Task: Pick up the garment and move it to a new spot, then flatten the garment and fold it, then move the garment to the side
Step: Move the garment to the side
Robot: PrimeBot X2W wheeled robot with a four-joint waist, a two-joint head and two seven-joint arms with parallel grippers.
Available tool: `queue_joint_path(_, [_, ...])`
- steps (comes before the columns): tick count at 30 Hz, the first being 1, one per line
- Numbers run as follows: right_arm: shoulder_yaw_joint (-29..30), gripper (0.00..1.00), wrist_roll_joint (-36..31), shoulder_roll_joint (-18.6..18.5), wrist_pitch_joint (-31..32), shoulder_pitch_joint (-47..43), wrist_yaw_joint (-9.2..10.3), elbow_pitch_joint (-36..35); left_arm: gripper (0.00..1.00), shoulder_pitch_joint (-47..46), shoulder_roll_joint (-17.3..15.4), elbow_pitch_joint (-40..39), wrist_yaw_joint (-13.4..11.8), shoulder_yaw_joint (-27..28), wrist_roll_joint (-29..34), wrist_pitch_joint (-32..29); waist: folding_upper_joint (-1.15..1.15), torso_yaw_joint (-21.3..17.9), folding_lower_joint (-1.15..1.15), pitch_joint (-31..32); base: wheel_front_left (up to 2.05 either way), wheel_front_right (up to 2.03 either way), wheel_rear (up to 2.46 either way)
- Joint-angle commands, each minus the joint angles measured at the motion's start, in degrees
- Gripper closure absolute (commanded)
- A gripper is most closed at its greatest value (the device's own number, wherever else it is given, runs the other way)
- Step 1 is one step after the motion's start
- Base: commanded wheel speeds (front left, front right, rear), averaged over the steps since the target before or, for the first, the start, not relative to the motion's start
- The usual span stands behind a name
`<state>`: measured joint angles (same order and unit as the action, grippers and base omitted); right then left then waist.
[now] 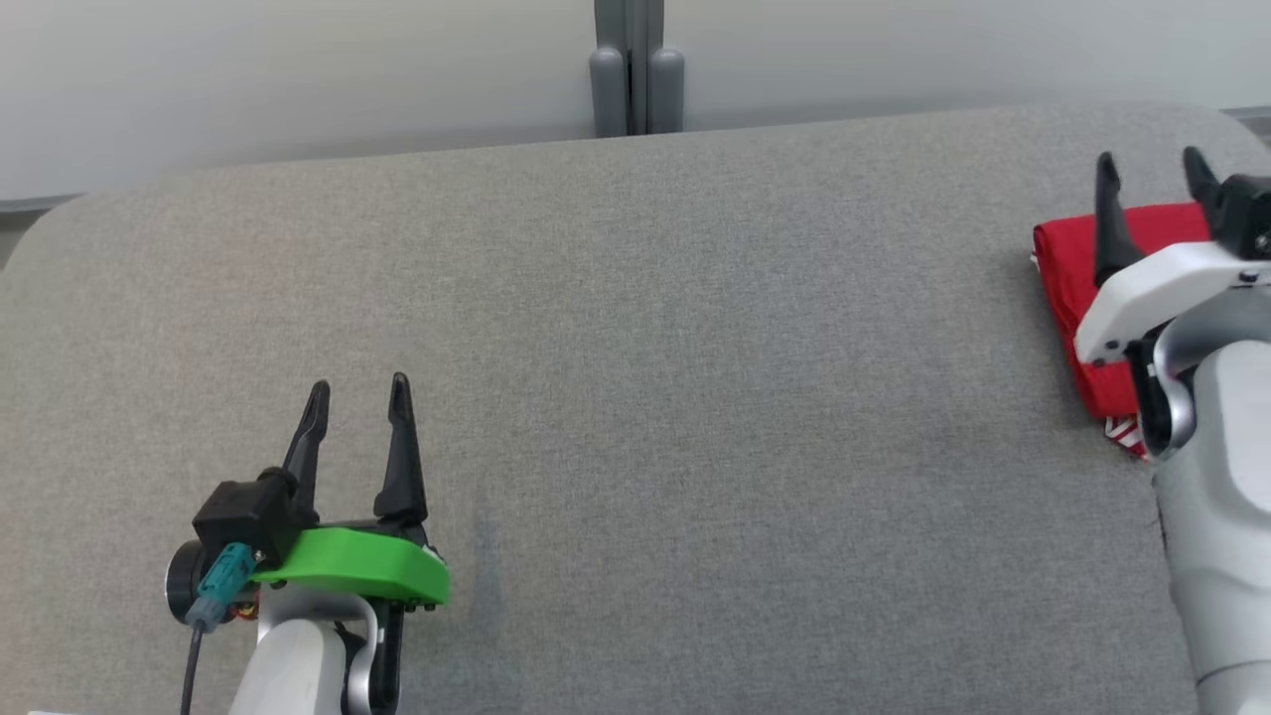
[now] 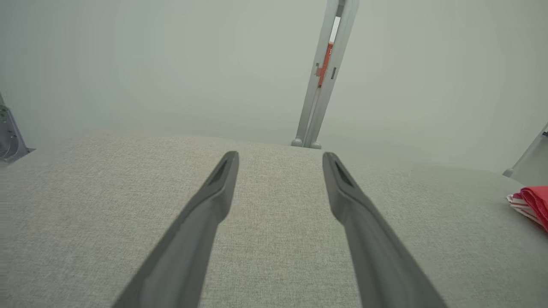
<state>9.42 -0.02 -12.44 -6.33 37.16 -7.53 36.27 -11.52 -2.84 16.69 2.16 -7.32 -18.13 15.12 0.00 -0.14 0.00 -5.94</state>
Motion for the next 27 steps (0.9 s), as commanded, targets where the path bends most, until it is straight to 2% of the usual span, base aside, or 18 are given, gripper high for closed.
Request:
queue_joint_path(1, [-1.12, 0.0, 1.43, 0.64, -0.92, -2.31, 0.08, -1.02, 0.0, -0.4, -0.14, 0.17, -0.67, 0.2, -1.06, 0.0, 0.0, -0.48, 0.0, 2.54, 0.0, 0.0, 0.0])
queue_joint_path(6, [-4.41, 0.0, 5.32, 3.91, -3.65, -10.19, 0.07, -5.84, 0.0, 1.84, -0.15, 0.81, -2.09, -0.91, -3.14, 0.0, 0.0, 0.22, 0.0, 5.33, 0.0, 0.0, 0.0])
queue_joint_path(14, [-6.11, 0.0, 5.37, 8.18, -5.97, -23.0, 0.07, -15.46, 0.0, 6.09, -0.15, 0.21, -4.68, -1.54, -1.05, -0.01, 0.0, 1.32, 0.0, 6.93, 0.0, 0.0, 0.0])
queue_joint_path(20, [-7.18, 0.0, 6.17, 9.37, -6.64, -29.56, 0.07, -20.18, 0.0, 8.03, -0.15, 0.87, -5.21, -1.43, -0.35, -0.01, 0.0, 1.89, 0.0, 7.01, 0.0, 0.0, 0.0])
queue_joint_path(27, [-8.21, 0.0, 10.2, 9.52, -7.61, -34.48, 0.07, -21.78, 0.0, 8.7, -0.15, 1.63, -5.1, -2.55, 0.01, 0.0, 0.0, 1.94, 0.0, 6.81, 0.0, 0.0, 0.0])
